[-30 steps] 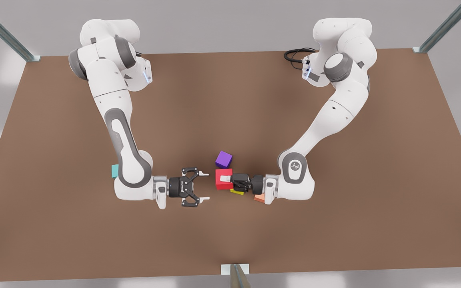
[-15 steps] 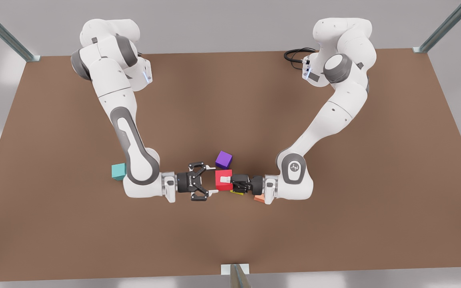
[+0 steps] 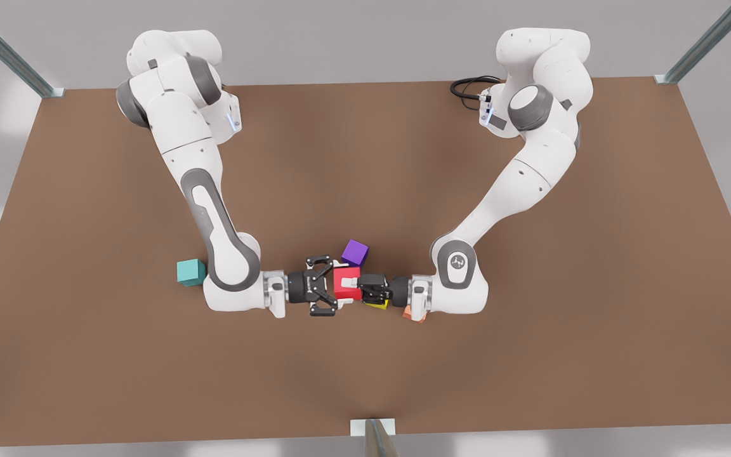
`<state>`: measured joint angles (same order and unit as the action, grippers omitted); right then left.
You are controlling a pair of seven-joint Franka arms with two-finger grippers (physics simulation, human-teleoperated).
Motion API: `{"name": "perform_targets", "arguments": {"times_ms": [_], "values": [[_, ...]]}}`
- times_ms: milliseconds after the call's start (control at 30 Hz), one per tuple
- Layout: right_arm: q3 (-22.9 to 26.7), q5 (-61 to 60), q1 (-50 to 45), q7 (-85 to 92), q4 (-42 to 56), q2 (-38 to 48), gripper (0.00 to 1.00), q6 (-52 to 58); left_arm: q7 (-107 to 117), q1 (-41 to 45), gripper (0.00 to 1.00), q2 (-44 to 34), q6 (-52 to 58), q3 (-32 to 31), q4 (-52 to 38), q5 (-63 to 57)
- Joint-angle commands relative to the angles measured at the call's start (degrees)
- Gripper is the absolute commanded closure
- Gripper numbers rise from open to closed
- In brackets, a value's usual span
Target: Pick up red wooden cube and pass to hand red wooden cube and place in blue wooden cube
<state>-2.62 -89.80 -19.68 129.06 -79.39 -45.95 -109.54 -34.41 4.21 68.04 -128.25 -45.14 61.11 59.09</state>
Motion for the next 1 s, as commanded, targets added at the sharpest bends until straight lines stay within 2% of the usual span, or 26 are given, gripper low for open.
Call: {"name": "perform_targets", "arguments": {"times_ms": [0,233,267,300,333,367,467,533,567,600,733,800,867,933,967], "values": [[0.0,-0.1,-0.1,0.5,0.1,0.1,0.00,-0.2,-4.1,0.0,0.51,-0.1,0.5,0.0,0.0,1.1],[0.0,-0.5,-0.7,-0.5,0.0,-0.3,0.00,-0.5,-3.9,0.0,0.51,-0.2,0.5,0.0,0.0,1.1],[0.0,-0.5,-0.9,-0.6,0.0,-0.3,0.07,-0.5,-3.9,0.0,0.51,-0.2,0.5,0.0,0.0,1.1],[0.0,-0.4,-0.9,-1.3,0.0,-0.3,0.19,-0.8,-3.9,0.0,0.51,-0.2,0.5,0.0,0.0,1.1],[0.0,-0.3,-0.9,-1.4,0.1,-0.3,0.38,-0.8,-3.9,0.0,0.51,-0.2,0.5,0.0,0.0,1.1],[0.0,-0.2,-0.9,-1.4,0.1,-0.3,0.44,-0.8,-3.9,0.0,0.51,-0.2,0.5,0.0,0.0,1.1],[0.0,-0.2,-0.8,-1.4,0.0,-0.3,0.44,-0.8,-3.9,0.0,0.51,-0.1,0.5,0.0,0.0,1.1],[0.0,-0.2,-0.8,-1.4,0.1,-0.3,0.44,-0.8,-4.0,0.0,0.47,-0.1,0.5,0.0,0.0,1.1],[0.0,-0.2,-0.8,-1.4,0.1,-0.3,0.44,-0.8,-3.9,0.0,0.09,-0.1,0.5,0.0,0.1,1.1],[0.0,-0.2,-0.8,-1.4,0.1,-0.3,0.44,-0.8,-3.9,0.0,0.00,-0.1,0.5,0.0,0.2,2.8],[0.0,-0.2,-0.7,-2.1,0.1,-0.3,0.43,-0.7,-3.9,-1.0,0.00,-0.5,0.5,0.0,0.4,2.5],[0.0,-0.2,-0.6,-2.1,0.2,-0.3,0.43,-0.7,-4.4,-5.4,0.00,-1.0,1.6,0.0,2.9,0.9],[0.3,0.4,-0.4,-3.1,0.5,-0.2,0.43,-0.1,-2.2,-14.2,0.00,-4.5,9.2,-0.3,7.5,-4.2],[0.7,6.5,2.4,-3.4,1.3,0.1,0.42,1.3,3.1,-21.6,0.00,-5.4,17.0,-0.3,7.2,-16.1],[0.7,15.3,5.6,-6.3,2.8,0.3,0.42,2.4,17.8,-27.1,0.00,-11.1,26.3,-0.3,6.5,-39.8]]}}
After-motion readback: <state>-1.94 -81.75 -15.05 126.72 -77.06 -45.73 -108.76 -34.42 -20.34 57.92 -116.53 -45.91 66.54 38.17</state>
